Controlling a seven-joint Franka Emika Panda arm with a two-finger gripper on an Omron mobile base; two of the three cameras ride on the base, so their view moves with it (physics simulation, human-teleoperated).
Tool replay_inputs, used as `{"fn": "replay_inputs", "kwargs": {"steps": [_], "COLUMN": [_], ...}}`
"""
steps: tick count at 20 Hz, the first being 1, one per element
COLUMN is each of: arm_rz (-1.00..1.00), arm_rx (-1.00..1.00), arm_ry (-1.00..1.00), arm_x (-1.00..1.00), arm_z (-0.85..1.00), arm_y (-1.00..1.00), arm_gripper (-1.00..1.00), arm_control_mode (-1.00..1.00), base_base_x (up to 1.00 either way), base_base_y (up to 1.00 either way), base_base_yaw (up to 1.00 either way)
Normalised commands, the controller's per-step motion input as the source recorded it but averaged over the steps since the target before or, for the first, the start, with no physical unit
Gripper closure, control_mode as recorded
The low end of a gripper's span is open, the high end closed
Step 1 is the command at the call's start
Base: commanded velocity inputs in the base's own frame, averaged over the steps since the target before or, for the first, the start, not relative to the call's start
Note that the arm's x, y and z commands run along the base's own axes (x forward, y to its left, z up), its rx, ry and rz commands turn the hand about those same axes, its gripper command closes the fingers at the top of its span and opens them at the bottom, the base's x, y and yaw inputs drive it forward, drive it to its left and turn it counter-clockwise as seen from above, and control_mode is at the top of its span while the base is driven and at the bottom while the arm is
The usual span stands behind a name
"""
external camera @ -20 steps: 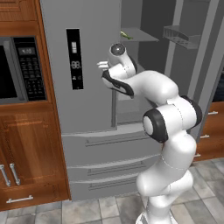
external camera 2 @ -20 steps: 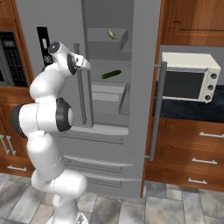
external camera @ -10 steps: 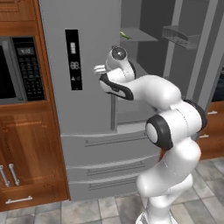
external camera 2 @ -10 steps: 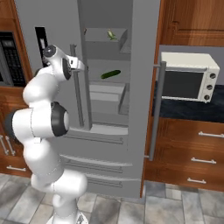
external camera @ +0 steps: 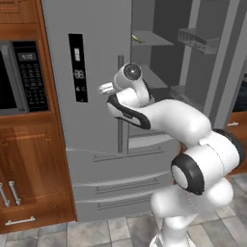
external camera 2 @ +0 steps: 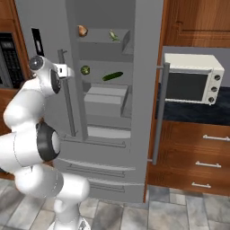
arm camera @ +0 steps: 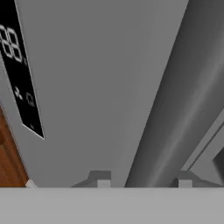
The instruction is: Gather the cucumber and broccoli from the fridge and place them on a tray on the dining counter. Then gather the chicken drumstick and fish from the fridge and place them on the other tray.
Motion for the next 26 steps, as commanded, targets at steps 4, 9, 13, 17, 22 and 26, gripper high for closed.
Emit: {"fn": "replay_inputs", "kwargs": {"steps": [4, 9, 13, 17, 22, 26], "arm_rz": [0.03, 0.00, 0.00, -0.09, -0.11, -0.07], "arm_rx": [-0.06, -0.05, 0.00, 0.11, 0.24, 0.30], "arm_ry": [-0.05, 0.00, 0.00, -0.03, -0.01, 0.03], "arm_x": [-0.81, -0.72, -1.00, -1.00, -1.00, -0.70], "arm_z": [0.00, -0.02, 0.00, 0.15, 0.25, 0.23], "arm_y": [1.00, 1.00, 0.87, 0.13, -0.63, -1.00], "arm_gripper": [1.00, -1.00, -1.00, -1.00, -1.00, -1.00], "arm_control_mode": [-1.00, -1.00, -1.00, -1.00, -1.00, -1.00], "base_base_x": [0.00, 0.00, 0.00, 0.00, 0.00, 0.00], "base_base_y": [0.00, 0.00, 0.00, 0.00, 0.00, 0.00], "base_base_yaw": [0.00, 0.00, 0.00, 0.00, 0.00, 0.00]}}
